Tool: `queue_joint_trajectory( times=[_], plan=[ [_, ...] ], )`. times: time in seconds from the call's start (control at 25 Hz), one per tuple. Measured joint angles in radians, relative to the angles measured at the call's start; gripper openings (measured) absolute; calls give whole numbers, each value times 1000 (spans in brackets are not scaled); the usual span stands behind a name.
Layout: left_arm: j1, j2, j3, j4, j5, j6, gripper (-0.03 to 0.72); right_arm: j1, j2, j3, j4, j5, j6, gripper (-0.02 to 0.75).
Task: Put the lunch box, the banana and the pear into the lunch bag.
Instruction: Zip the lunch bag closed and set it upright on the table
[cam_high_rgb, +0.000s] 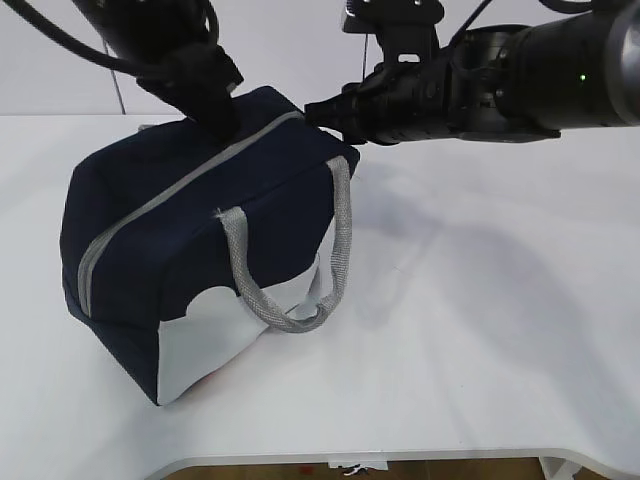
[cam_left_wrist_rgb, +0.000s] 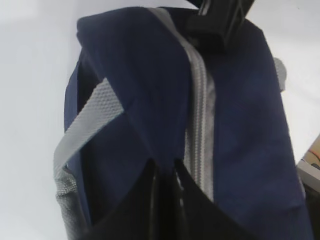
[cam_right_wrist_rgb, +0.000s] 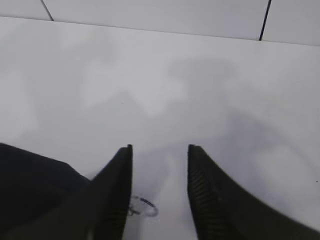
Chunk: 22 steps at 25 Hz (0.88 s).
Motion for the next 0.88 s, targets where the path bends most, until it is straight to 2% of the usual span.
queue_joint_trajectory(
  times=[0.08,0.16,0.44,0.56,0.76,0.88],
  plan=[
    [0,4,0,0,-3,0,-2,0,-1,0,-2,2,0,351],
    [0,11,0,-2,-20,2,-2,0,-10,0,-5,5,0,391],
    [1,11,0,35,-32,2,5,0,-136,1,-188,8,-6,412],
    [16,11,0,35,-34,2,5,0,-183,1,-228,12,-16,414],
    [66,11,0,36,-40,2,60,0,-241,41,-236,106,-88,414],
    [85,11,0,34,-43,0,181,0,-285,87,-214,173,-137,414]
  ],
)
